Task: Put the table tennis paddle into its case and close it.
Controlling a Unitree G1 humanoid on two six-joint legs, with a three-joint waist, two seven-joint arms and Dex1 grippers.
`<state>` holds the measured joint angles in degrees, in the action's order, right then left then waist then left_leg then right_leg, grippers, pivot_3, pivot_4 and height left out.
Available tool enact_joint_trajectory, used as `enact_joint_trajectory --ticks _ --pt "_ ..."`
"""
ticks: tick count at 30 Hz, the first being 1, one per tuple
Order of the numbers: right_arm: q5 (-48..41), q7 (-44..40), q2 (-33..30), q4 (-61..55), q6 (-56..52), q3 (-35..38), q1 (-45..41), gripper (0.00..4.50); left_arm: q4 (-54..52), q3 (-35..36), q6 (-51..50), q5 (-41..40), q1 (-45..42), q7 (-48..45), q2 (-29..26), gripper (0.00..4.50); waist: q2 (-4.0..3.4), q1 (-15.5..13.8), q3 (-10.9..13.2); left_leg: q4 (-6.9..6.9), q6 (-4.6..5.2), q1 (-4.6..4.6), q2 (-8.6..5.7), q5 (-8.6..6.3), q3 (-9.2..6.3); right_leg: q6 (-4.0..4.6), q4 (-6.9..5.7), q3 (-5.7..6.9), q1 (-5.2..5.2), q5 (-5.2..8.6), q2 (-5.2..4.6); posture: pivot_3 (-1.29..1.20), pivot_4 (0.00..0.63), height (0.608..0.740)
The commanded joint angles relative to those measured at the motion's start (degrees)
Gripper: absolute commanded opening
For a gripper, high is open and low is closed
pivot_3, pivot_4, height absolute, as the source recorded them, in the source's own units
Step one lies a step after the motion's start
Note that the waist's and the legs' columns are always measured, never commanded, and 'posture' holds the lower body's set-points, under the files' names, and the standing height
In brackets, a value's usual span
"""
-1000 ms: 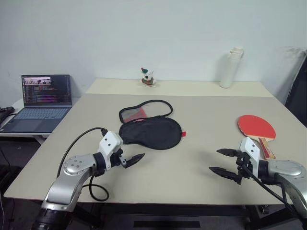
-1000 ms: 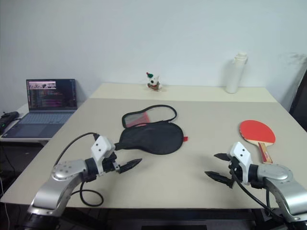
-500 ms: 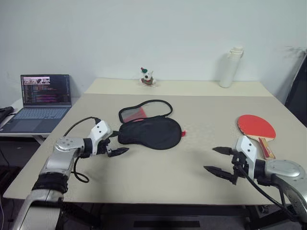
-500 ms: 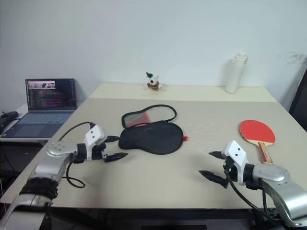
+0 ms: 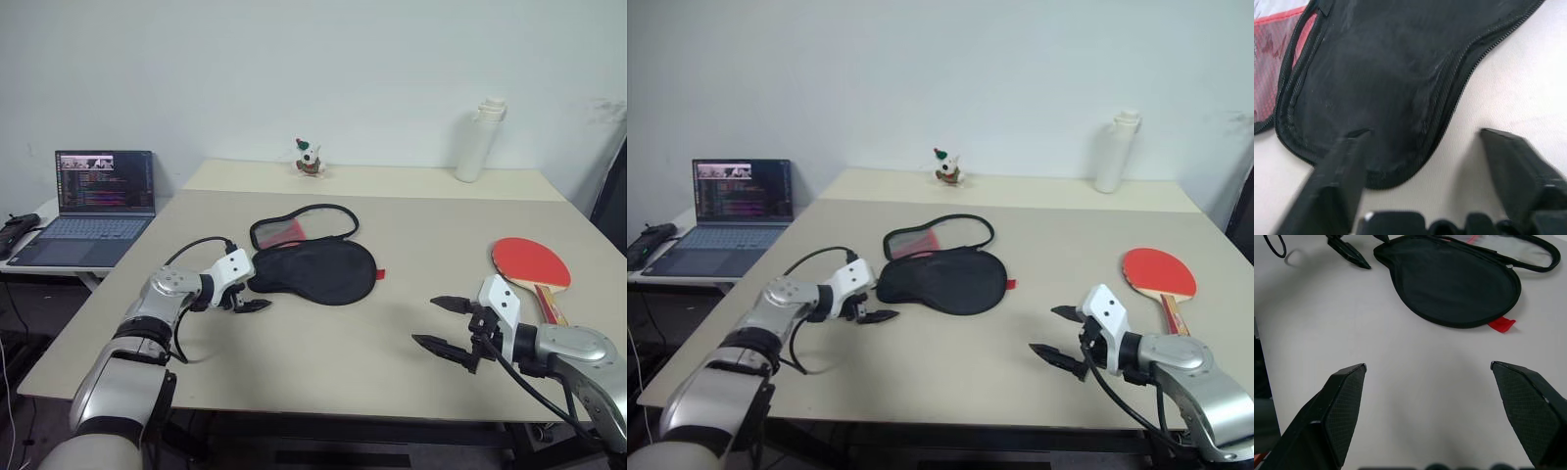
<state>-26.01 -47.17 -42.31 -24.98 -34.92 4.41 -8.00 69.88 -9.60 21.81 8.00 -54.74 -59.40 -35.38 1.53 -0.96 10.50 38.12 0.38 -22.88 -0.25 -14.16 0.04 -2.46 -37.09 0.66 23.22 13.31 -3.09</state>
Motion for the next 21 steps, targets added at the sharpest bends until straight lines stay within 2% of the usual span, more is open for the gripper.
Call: enact_joint_trajectory --ticks 1,8,13,16,19,21 --pt "-0.59 0.62 -0.18 -1.82 0.97 1.83 -0.25 4.50 2.99 -1.04 -0.50 3.20 -0.76 3.79 0.31 2.53 -0.01 -0.06 -0.05 0.00 0.01 0.02 0.00 0.01 0.00 0.00 -0.01 0.00 -0.01 -0.01 0.00 0.00 0.150 0.740" --pt "-1.15 1.30 -0.49 -2.18 0.63 3.16 0.18 4.50 4.20 -0.05 -1.83 3.25 0.21 4.53 -0.02 0.02 -0.05 -0.01 -0.10 0.00 0.03 0.07 0.04 0.03 0.04 0.03 -0.05 -0.01 -0.02 -0.05 0.02 0.00 0.150 0.740" --pt "-1.10 1.41 -0.49 -2.11 0.52 3.49 0.13 4.50 3.10 2.02 -1.77 0.76 1.41 1.63 1.08 0.02 -0.06 0.21 -0.11 -0.02 0.03 0.06 0.04 0.03 0.07 0.03 -0.02 -0.03 -0.01 -0.05 0.02 0.00 0.150 0.740" --pt "-1.04 1.47 -0.46 -1.97 0.60 3.56 0.15 4.50 -0.52 3.55 -2.80 -2.18 3.14 -2.51 3.86 0.02 -0.06 0.23 -0.11 -0.02 0.03 0.03 0.03 0.03 0.07 0.03 0.00 -0.03 0.00 -0.05 0.01 0.00 0.150 0.740" --pt "-0.89 1.55 -0.40 -1.80 0.77 3.73 0.40 4.50 -9.36 3.38 -7.05 -5.24 7.12 -7.34 7.15 0.02 -0.07 -0.19 -0.11 -0.03 0.03 -0.03 -0.02 0.03 0.06 0.03 0.07 -0.02 0.01 -0.05 -0.04 0.00 0.150 0.740" --pt "-0.88 1.53 -0.41 -1.87 0.86 3.85 0.73 4.50 -21.11 1.78 -14.00 -7.54 12.39 -9.17 9.62 0.02 -0.10 -0.52 -0.13 -0.03 0.03 -0.08 -0.11 0.02 0.05 0.22 0.11 -0.02 0.00 -0.17 -0.12 0.00 0.150 0.740"
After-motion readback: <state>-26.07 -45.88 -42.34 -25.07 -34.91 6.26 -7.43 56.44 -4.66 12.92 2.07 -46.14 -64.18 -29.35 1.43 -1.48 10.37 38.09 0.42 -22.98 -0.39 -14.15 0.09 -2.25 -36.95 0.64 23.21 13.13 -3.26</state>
